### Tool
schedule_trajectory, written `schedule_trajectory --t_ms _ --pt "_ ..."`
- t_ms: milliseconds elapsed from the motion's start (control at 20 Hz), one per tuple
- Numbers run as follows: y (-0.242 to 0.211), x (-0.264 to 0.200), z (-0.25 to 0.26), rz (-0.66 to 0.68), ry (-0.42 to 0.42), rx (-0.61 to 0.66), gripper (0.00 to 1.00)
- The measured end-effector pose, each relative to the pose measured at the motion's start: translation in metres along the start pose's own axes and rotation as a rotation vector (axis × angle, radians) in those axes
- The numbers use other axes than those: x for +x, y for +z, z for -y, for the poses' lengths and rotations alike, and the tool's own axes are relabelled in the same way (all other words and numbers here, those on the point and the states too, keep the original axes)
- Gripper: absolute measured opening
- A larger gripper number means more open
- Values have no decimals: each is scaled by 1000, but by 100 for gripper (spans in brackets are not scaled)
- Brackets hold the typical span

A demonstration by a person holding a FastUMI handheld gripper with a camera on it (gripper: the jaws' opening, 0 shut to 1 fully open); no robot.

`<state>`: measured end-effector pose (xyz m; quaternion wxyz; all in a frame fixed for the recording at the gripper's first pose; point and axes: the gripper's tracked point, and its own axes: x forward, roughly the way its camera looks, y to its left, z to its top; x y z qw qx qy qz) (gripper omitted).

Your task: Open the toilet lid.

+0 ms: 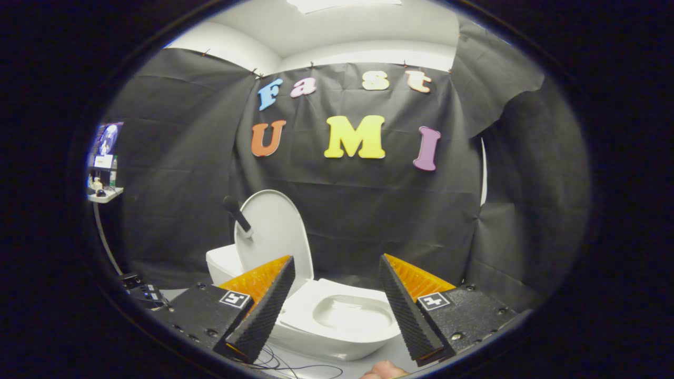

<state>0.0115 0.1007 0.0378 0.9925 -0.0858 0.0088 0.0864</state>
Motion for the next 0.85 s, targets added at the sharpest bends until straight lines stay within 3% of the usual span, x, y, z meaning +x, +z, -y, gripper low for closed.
schedule_trajectory --t_ms 450,850 --pt "-18 -40 56 99 -22 104 100" --pt "-25 -47 81 163 -56 125 100"
